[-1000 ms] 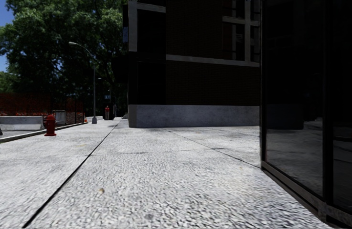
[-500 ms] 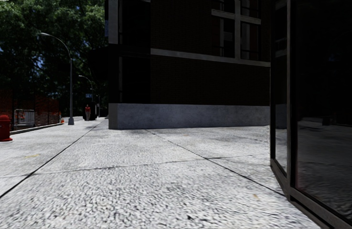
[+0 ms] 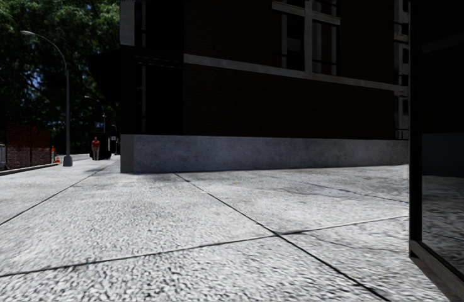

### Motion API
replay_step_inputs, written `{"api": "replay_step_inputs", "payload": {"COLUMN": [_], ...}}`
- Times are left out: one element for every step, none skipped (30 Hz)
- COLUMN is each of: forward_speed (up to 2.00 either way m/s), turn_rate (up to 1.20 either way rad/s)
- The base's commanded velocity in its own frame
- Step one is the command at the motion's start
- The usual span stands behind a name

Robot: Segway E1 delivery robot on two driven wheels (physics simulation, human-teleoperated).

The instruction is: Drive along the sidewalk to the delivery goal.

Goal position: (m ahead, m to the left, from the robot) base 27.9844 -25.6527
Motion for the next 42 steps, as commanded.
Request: {"api": "replay_step_inputs", "payload": {"forward_speed": [2.00, 2.00, 2.00, 2.00, 2.00, 2.00, 2.00, 2.00, 2.00, 2.00, 2.00, 2.00, 2.00, 2.00, 2.00, 2.00, 2.00, 2.00, 2.00, 2.00, 2.00, 2.00, 2.00, 2.00, 2.00, 2.00, 2.00, 2.00, 2.00, 2.00, 2.00, 2.00, 2.00, 2.00, 2.00, 2.00, 2.00, 2.00, 2.00, 2.00, 2.00, 2.00], "turn_rate": [-0.35, -0.35, -0.37, -0.44, -0.47, -0.47, -0.47, -0.48, -0.48, -0.48, -0.48, -0.48, -0.48, -0.48, -0.48, -0.48, -0.48, -0.48, -0.48, -0.48, -0.48, -0.48, -0.48, -0.48, -0.48, -0.48, -0.48, -0.48, -0.48, -0.48, -0.48, -0.48, -0.48, -0.48, -0.48, -0.48, -0.48, -0.48, -0.48, -0.48, -0.48, -0.48]}}
